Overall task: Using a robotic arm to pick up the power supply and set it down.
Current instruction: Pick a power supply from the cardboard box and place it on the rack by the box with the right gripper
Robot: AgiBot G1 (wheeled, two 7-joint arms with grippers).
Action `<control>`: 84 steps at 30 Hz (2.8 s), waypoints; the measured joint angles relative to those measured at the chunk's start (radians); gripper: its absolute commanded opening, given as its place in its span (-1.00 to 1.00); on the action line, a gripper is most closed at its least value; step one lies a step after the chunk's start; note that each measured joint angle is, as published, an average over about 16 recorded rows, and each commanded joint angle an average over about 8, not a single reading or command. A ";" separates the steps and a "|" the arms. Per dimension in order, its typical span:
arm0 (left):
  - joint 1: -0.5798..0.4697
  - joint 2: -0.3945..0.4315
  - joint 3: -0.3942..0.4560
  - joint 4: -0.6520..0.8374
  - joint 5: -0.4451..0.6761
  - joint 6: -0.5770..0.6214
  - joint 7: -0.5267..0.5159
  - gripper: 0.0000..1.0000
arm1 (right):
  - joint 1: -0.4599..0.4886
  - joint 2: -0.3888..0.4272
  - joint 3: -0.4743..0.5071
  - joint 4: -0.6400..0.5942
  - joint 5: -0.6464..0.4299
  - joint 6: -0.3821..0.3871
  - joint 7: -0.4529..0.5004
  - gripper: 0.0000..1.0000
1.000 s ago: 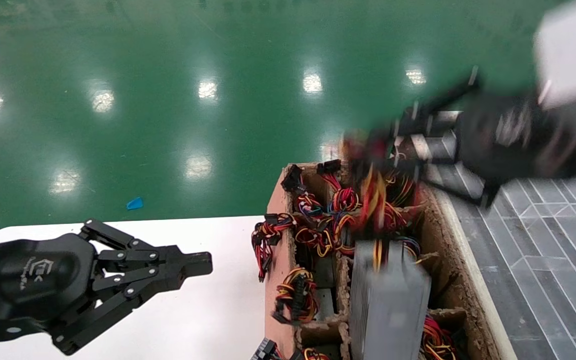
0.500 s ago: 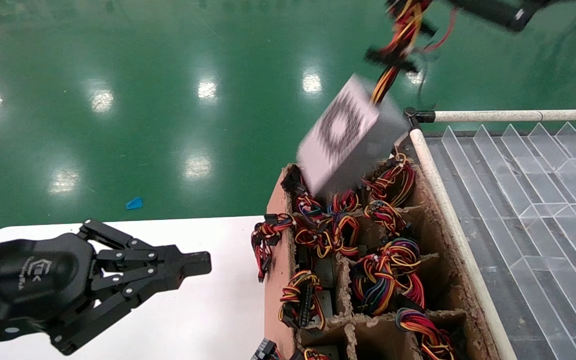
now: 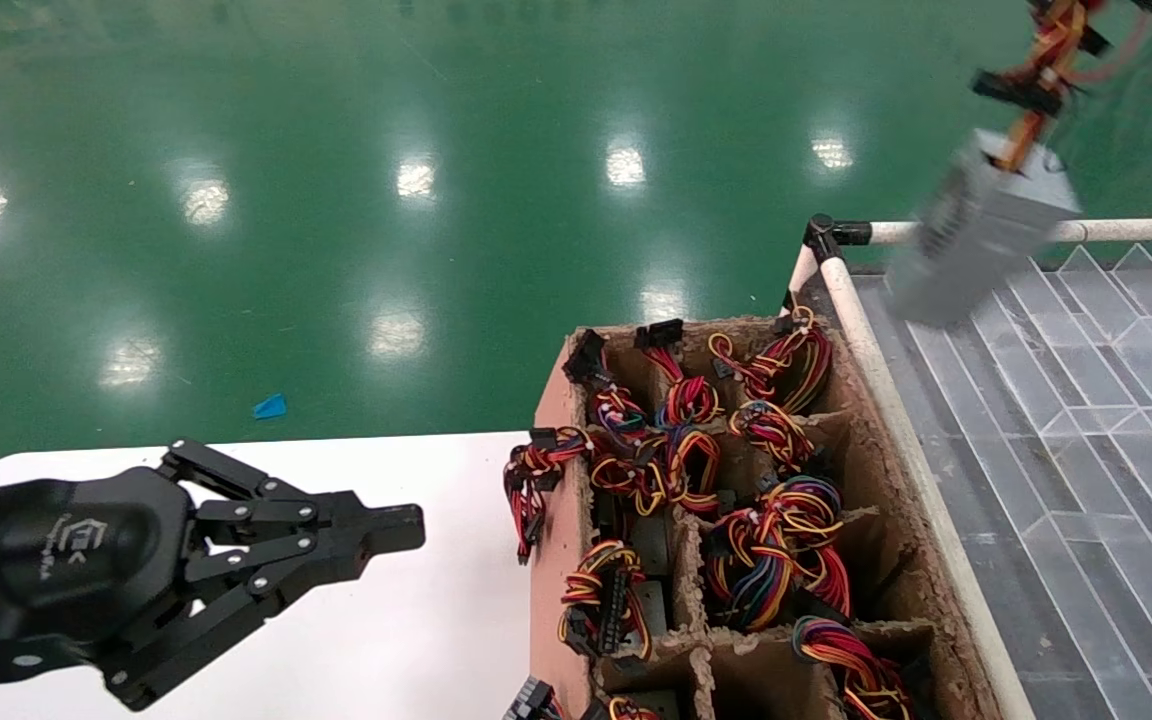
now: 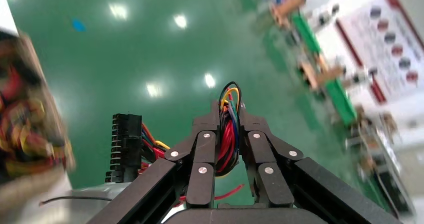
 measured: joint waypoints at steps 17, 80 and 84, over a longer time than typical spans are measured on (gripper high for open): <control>0.000 0.000 0.000 0.000 0.000 0.000 0.000 -1.00 | -0.048 -0.021 -0.012 -0.233 -0.046 0.270 -0.140 -1.00; 0.000 0.000 0.000 0.000 0.000 0.000 0.000 -1.00 | -0.178 -0.191 0.036 -0.275 0.013 0.677 -0.503 -1.00; 0.000 0.000 0.000 0.000 0.000 0.000 0.000 -1.00 | -0.187 -0.199 0.043 -0.277 0.023 0.674 -0.512 -1.00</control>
